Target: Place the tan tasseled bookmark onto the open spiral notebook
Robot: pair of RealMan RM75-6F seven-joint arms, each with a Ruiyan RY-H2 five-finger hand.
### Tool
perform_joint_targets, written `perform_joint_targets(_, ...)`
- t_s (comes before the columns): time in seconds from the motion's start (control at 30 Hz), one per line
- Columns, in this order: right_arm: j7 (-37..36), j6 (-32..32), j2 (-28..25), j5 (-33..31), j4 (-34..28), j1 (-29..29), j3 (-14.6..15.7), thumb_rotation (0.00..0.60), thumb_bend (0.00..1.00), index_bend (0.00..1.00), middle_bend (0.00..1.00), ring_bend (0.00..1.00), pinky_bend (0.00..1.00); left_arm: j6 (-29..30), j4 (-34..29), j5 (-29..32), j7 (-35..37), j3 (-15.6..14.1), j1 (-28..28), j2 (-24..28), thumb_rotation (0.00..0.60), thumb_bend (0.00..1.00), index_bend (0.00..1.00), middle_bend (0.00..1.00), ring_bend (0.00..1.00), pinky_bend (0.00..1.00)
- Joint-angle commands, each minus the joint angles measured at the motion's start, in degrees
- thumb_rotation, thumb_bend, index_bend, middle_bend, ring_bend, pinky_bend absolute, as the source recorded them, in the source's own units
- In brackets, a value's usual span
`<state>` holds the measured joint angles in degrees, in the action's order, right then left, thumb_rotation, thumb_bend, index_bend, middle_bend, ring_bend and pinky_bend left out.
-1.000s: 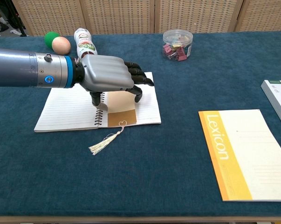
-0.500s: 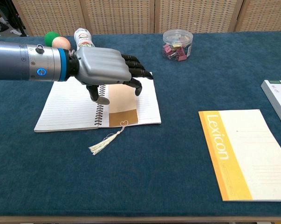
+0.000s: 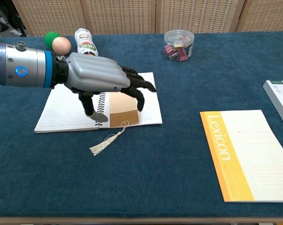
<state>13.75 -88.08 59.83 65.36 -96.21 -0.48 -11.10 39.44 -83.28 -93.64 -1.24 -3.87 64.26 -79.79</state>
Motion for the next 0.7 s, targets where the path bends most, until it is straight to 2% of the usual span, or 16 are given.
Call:
perform_joint_targets(0.03, -0.1, 0.0, 0.0, 0.0, 0.0, 0.0, 0.0, 0.600, 0.00, 0.00, 0.00, 0.00, 0.00, -1.2, -1.0, 1.1, 0.3, -0.4, -0.2, 0.3, 0.600, 0.30, 0.27, 0.00, 0.00, 0.01)
perform_joint_targets(0.43, -0.1, 0.1, 0.0, -0.1, 0.0, 0.0, 0.0, 0.600, 0.00, 0.00, 0.00, 0.00, 0.00, -2.1, -0.4, 2.1, -1.1, -0.2, -0.7, -0.2, 0.600, 0.30, 0.27, 0.00, 0.00, 0.03)
perform_joint_targets(0.7, -0.1, 0.3, 0.0, -0.1, 0.0, 0.1, 0.0, 0.600, 0.00, 0.00, 0.00, 0.00, 0.00, -3.2, 1.9, 3.0, -3.5, 0.5, -0.5, -2.4, 0.600, 0.30, 0.27, 0.00, 0.00, 0.03)
